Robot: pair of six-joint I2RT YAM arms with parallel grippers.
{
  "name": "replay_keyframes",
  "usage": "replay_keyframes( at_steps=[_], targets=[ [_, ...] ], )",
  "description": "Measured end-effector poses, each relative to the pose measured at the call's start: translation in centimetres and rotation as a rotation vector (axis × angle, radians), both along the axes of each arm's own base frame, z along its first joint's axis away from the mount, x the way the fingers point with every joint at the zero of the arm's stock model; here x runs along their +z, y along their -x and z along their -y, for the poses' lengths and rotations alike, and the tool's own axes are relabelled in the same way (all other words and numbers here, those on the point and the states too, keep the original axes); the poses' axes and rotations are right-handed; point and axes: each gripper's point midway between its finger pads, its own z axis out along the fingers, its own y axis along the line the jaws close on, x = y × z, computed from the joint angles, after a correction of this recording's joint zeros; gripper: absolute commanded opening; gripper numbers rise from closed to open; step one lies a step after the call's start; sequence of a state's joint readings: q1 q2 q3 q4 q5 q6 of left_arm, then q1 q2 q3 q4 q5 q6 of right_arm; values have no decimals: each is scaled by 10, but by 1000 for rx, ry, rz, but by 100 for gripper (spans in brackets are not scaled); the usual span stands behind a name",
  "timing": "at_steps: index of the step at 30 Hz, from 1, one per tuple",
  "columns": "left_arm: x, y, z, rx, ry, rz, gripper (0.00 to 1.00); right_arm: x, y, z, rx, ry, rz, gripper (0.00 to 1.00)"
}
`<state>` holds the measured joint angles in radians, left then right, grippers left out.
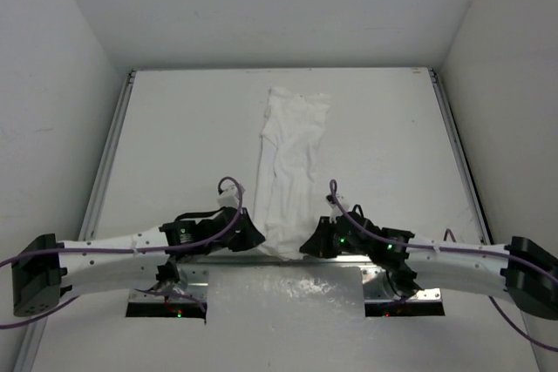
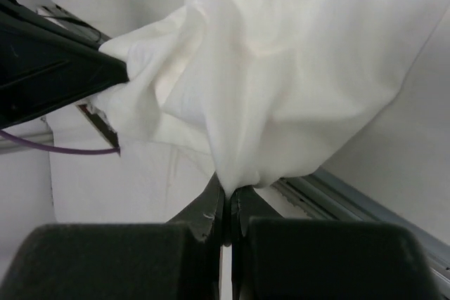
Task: Fold and stack the t-shirts
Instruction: Grab the bottom of the folded rectangular tshirt with both arms
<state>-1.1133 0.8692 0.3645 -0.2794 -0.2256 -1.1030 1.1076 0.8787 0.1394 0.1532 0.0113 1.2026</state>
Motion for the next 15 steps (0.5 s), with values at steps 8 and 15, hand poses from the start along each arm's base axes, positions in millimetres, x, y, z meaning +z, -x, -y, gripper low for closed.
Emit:
replay_keyframes(
  at_steps=[8,15],
  targets=[
    [42,-64,-11,189,-16,93,0,37,-59,12,-135,64,111,0],
    [56,-137,-6,262,-64,105,0,49,-117,29,-229,116,135,0]
  ],
)
